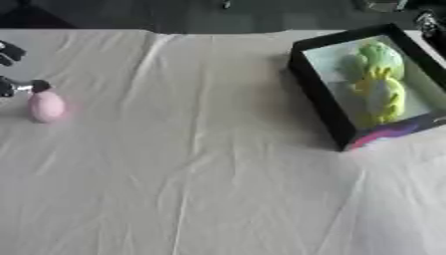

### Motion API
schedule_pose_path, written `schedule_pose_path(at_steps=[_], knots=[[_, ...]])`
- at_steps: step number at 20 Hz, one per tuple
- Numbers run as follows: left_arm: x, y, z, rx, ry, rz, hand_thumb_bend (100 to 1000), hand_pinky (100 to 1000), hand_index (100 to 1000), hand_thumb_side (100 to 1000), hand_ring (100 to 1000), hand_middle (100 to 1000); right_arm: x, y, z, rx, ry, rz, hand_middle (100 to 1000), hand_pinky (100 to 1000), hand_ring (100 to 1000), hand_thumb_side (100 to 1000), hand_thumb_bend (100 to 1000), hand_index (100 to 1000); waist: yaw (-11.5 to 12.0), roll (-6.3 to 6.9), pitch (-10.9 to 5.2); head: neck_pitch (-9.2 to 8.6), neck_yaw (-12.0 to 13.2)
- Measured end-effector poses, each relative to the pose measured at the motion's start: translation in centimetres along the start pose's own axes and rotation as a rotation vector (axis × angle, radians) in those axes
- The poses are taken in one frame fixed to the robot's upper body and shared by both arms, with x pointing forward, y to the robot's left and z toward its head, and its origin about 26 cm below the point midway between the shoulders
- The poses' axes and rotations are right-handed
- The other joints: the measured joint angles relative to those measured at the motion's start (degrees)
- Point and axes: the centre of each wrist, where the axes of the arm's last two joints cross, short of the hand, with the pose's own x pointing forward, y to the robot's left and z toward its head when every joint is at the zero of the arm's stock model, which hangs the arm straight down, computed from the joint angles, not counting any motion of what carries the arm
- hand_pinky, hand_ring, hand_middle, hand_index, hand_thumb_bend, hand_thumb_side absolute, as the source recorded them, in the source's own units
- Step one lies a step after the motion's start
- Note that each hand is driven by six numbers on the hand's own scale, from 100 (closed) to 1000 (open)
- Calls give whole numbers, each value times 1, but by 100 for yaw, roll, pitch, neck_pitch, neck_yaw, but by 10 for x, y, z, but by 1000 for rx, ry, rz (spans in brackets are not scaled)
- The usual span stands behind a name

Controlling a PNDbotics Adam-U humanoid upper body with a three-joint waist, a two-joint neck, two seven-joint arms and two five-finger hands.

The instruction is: Pick up the objects with one hand, pass them to the other hand, and then place them into the box on the other side of the table.

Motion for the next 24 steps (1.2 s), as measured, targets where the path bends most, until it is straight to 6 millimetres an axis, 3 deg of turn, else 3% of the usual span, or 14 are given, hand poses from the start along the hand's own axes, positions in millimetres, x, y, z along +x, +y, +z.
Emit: schedule_pose_path(at_steps=[7, 8, 10, 20, 24], knots=[[-15, -5, -8, -132, 78, -69, 773, 819, 816, 403, 809, 755, 0, 3, 0, 9, 2, 0, 919, 997, 894, 787, 100, 953, -6, 0, 0, -1, 93], [-16, -5, -9, -152, 82, -74, 741, 821, 815, 356, 812, 757, 0, 3, 0, 9, 2, 0, 919, 997, 893, 754, 100, 953, -6, 0, 0, -1, 97], [-18, -6, -9, -185, 92, -84, 744, 820, 811, 364, 811, 756, -1, 3, 0, 10, 3, 0, 918, 997, 892, 789, 100, 952, -4, 0, 0, -1, 118], [-15, -18, -19, -199, 117, -71, 681, 808, 775, 357, 801, 745, -1, 7, 0, 25, 3, -4, 914, 998, 888, 792, 100, 948, -5, 0, 0, 0, 157], [-8, -24, -26, -193, 119, -72, 609, 802, 750, 323, 796, 739, -1, 9, 1, 34, 3, -2, 912, 998, 887, 795, 100, 947, -13, 0, 0, -1, 183]])
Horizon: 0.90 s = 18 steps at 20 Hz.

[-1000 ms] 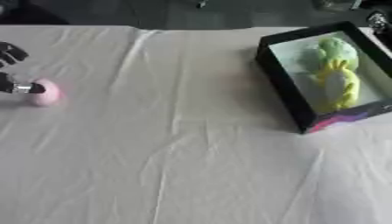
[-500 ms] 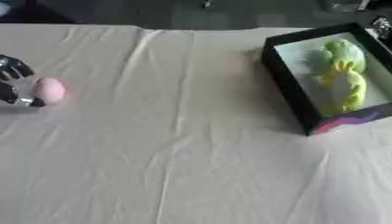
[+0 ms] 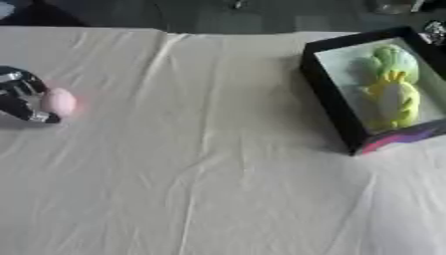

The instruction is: Pick up the objects with one hand, pass them to the other hand, and then place them into the box on the other side of the table.

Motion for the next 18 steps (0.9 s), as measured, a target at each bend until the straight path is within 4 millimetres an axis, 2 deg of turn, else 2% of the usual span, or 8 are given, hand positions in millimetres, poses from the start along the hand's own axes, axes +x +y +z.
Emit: schedule_pose_path(at_steps=[4, 9, 12, 17, 18], knots=[[5, -4, -4, 17, 5, -1, 443, 792, 718, 250, 782, 722, 0, 1, 0, 6, 0, -2, 911, 998, 886, 796, 100, 947, -2, 0, 0, -1, 11], [7, -7, -6, 31, 11, 8, 307, 785, 641, 128, 766, 690, 0, 1, 0, 9, 0, -2, 909, 998, 885, 798, 100, 950, -3, 0, 0, -2, 11], [7, -6, -6, 32, 9, 11, 276, 773, 567, 100, 747, 666, -1, 1, 0, 10, 2, -2, 908, 998, 890, 797, 100, 950, -2, 0, 0, -2, 11], [15, -2, -2, 65, -13, 6, 239, 761, 525, 100, 730, 648, -2, 1, 1, 11, 4, -1, 908, 999, 892, 813, 100, 951, 4, 0, 0, -1, 9], [18, -1, 0, 77, -23, 4, 230, 758, 517, 100, 727, 643, -1, 1, 1, 11, 3, -2, 908, 999, 892, 794, 100, 951, 10, 0, 0, -1, 6]])
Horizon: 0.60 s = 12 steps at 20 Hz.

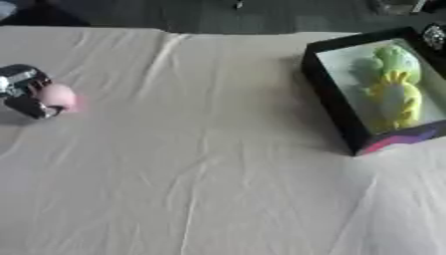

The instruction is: Pick up the objects with one hand, pass them to the other hand, and then place them into the box on the other side of the table.

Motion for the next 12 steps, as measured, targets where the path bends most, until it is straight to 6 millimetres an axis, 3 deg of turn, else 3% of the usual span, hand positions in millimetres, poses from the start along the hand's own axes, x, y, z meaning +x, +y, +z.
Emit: schedule_pose_path(at_steps=[12], knots=[[32, 23, 35, 190, -215, 59, 100, 736, 499, 100, 676, 600, 15, 0, 4, 5, -53, -15, 919, 994, 891, 782, 100, 951, 45, 0, 0, 0, -76]])
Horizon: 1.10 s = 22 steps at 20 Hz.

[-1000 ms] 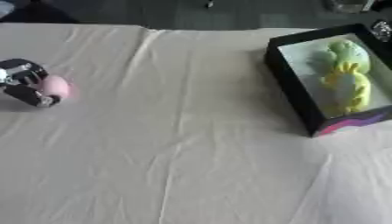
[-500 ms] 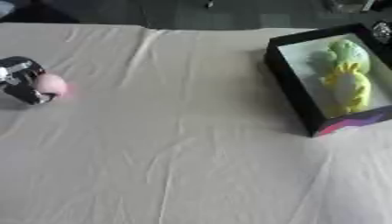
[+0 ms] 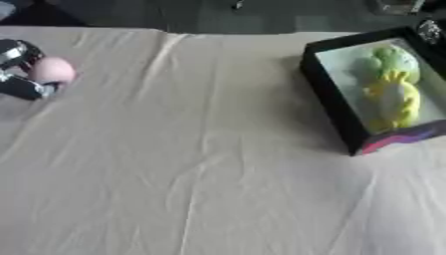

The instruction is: Pick up the objects with one hand, pass them to the other hand, and then place them into the box on the other side of the table.

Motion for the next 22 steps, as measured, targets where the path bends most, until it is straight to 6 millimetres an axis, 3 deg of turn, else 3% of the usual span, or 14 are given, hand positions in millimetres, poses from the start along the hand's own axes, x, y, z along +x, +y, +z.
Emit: schedule_pose_path(at_steps=[7, 13, 22], knots=[[34, -1, 9, 126, -188, 62, 100, 726, 501, 100, 659, 588, 43, 3, 11, 44, -152, 18, 919, 989, 897, 724, 100, 949, 4, -3, 0, -1, -66], [62, -20, 7, 189, -286, 103, 100, 719, 502, 100, 645, 583, 88, 10, 27, 132, -316, 82, 915, 985, 899, 684, 100, 944, 8, -5, -6, -1, -92], [90, -47, 0, 242, -355, 205, 100, 718, 500, 100, 633, 573, 123, 37, 40, 276, -459, 152, 908, 980, 901, 640, 100, 932, 16, -67, -8, -1, -104]])
